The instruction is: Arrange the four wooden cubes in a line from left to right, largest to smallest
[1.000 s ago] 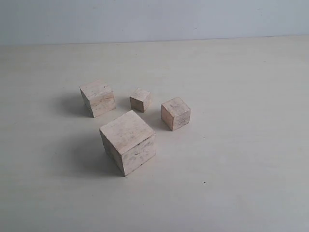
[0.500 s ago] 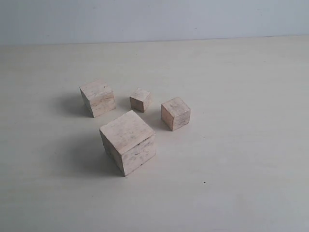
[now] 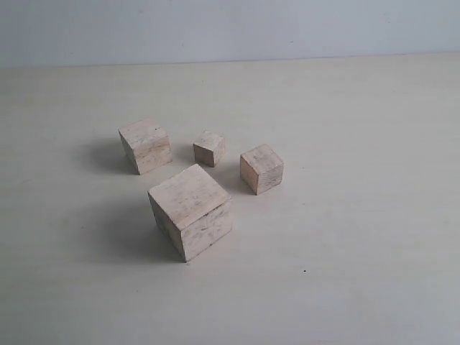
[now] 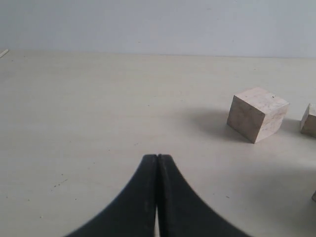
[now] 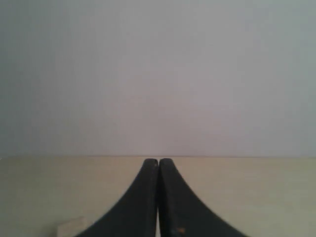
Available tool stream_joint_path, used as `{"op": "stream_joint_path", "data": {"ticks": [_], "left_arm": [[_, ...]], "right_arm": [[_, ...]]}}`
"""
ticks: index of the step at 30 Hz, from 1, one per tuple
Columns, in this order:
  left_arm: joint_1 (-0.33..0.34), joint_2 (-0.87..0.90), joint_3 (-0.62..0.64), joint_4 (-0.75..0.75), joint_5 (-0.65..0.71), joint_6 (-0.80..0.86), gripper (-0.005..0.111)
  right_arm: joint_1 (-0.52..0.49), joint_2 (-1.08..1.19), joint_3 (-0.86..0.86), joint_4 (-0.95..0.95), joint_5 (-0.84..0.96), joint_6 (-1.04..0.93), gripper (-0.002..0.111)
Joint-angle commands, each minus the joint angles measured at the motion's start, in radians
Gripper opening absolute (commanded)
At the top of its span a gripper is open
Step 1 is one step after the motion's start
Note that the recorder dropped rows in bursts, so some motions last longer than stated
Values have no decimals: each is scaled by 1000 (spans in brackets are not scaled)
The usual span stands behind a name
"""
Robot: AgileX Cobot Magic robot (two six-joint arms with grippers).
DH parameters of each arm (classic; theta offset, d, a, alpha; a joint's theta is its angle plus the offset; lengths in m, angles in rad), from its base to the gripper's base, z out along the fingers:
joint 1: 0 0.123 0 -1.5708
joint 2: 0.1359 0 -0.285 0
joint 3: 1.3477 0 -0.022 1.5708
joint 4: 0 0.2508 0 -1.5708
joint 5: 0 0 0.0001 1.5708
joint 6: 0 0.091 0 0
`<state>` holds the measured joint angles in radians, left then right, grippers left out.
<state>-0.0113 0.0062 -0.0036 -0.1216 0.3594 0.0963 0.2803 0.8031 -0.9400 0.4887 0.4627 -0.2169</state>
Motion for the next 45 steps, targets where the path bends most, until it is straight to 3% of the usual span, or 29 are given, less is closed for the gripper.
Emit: {"op": "stream_joint_path", "data": {"ticks": [1, 10, 12, 15, 21, 23, 26, 31, 34, 36, 39, 44, 45], "left_arm": [[3, -6, 4, 1, -6, -1, 0], [3, -6, 4, 1, -6, -1, 0], [3, -6, 4, 1, -6, -1, 0], [3, -6, 4, 1, -6, -1, 0], [3, -6, 4, 1, -6, -1, 0], [3, -6, 4, 1, -6, -1, 0], [3, -6, 4, 1, -6, -1, 0], [3, -6, 4, 1, -6, -1, 0], [3, -6, 4, 1, -6, -1, 0], [3, -6, 4, 1, -6, -1, 0], [3, -6, 4, 1, -6, -1, 0], [3, -6, 4, 1, -6, -1, 0], [3, -6, 4, 1, -6, -1, 0]], "right_arm": [[27, 77, -36, 127, -88, -15, 0], [31, 108, -36, 239, -71, 16, 0], [68, 164, -36, 323, 87, -116, 0], [209, 315, -34, 360, 296, -232, 0], [473, 556, -34, 234, 200, -224, 10], [551, 613, -36, 135, 124, -117, 10], [659, 702, -95, -183, 112, 138, 10], [759, 767, -185, -438, 180, 383, 10], [794, 787, -246, -468, 212, 426, 11], [807, 793, -283, -473, 219, 407, 18], [807, 806, -334, -482, 227, 314, 40], [807, 840, -350, -544, 216, 307, 105], [807, 853, -350, -551, 221, 306, 105]]}}
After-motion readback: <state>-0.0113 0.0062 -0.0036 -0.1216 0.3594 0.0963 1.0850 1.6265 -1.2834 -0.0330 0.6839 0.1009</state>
